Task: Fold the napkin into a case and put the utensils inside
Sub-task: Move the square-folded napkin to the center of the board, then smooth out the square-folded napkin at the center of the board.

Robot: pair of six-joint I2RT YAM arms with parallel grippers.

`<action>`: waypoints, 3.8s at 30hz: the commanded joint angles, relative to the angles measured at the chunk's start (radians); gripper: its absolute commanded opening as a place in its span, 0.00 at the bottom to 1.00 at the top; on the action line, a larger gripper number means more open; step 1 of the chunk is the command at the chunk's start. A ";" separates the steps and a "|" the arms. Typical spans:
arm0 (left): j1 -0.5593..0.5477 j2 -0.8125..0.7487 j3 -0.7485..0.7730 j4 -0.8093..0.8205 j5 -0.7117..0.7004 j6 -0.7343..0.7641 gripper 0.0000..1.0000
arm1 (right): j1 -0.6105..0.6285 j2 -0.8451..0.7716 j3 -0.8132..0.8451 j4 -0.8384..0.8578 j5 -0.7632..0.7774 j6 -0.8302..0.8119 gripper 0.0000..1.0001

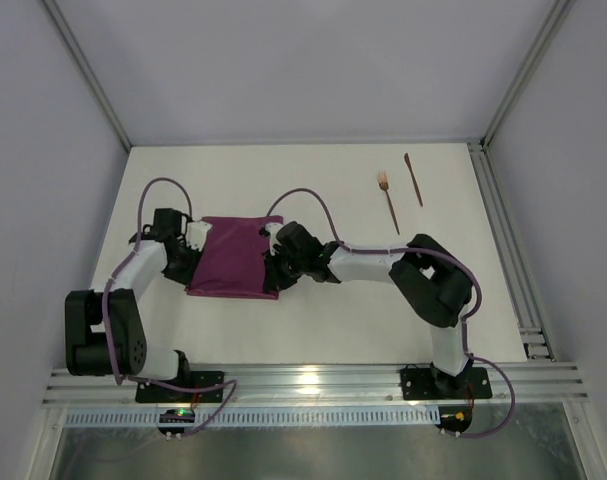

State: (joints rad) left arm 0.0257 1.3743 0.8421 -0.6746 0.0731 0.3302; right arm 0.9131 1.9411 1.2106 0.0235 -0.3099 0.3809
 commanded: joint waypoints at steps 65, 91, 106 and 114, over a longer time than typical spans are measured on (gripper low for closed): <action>-0.007 -0.190 -0.017 -0.118 0.148 0.078 0.41 | -0.365 -0.218 -0.743 0.716 0.023 0.549 0.04; -0.214 0.043 -0.058 0.081 0.024 0.007 0.25 | -0.002 -0.511 -0.610 0.465 0.016 0.009 0.04; -0.217 0.100 -0.072 0.087 -0.022 0.020 0.24 | 0.162 -0.185 -0.519 0.415 -0.009 -0.112 0.04; -0.217 0.100 -0.074 0.089 -0.029 0.010 0.23 | 0.191 -0.261 -0.680 0.385 0.123 -0.102 0.04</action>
State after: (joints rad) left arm -0.1898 1.4570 0.7643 -0.6174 0.0673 0.3439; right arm 1.0969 1.6981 0.5900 0.5198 -0.2684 0.3084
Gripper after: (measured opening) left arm 0.234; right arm 0.039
